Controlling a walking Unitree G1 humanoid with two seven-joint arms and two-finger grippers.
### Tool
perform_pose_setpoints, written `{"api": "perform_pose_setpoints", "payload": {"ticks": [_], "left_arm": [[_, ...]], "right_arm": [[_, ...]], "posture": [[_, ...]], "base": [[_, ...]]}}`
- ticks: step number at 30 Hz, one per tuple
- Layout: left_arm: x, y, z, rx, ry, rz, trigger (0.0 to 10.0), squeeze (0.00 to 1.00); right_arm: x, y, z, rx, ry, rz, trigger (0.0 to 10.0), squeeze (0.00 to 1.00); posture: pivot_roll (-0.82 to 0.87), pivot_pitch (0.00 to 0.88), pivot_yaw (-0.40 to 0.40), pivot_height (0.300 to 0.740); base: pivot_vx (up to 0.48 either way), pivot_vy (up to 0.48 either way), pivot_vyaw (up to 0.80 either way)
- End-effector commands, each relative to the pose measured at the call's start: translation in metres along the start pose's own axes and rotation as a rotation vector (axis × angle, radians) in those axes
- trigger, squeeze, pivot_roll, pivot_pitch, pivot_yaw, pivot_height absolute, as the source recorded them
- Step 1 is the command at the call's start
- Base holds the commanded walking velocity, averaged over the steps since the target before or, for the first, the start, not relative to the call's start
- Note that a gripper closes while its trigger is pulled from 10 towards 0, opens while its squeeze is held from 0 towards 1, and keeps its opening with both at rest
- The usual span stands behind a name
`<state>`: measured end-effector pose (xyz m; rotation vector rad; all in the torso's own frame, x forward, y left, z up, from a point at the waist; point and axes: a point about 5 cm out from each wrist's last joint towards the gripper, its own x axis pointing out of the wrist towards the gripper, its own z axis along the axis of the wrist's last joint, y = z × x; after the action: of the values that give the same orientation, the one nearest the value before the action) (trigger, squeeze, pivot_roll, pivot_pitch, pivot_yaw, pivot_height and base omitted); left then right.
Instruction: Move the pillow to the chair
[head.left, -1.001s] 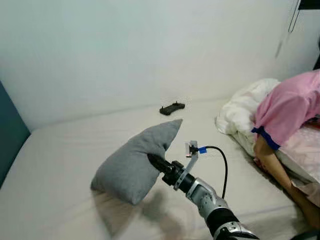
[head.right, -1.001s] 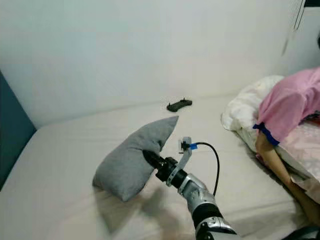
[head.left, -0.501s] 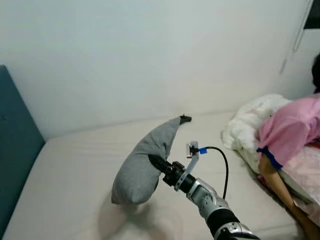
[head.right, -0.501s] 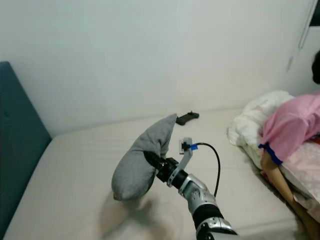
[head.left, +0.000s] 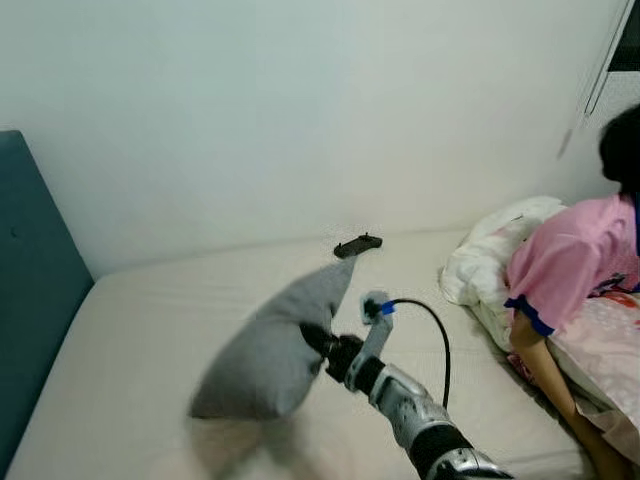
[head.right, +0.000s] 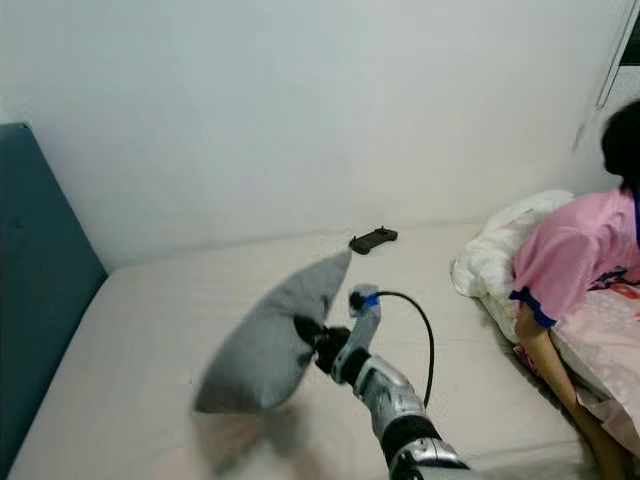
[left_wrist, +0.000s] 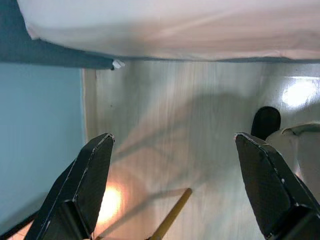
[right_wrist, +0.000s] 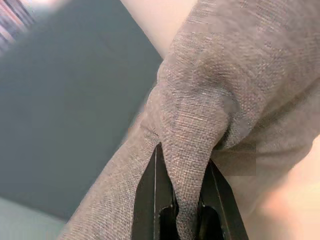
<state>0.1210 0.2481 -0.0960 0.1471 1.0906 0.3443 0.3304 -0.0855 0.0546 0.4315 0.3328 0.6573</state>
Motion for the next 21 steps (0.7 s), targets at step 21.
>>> {"api": "perform_pose_setpoints", "payload": {"ticks": [21], "left_arm": [[-0.001, -0.017, 0.005, 0.03, -0.017, -0.073, 10.0, 0.0]], "right_arm": [[0.002, 0.039, -0.044, -0.035, 0.115, 0.312, 10.0, 0.0]], "posture": [[-0.01, 0.0, -0.021, 0.74]], "base": [[0.0, 0.0, 0.72]]}}
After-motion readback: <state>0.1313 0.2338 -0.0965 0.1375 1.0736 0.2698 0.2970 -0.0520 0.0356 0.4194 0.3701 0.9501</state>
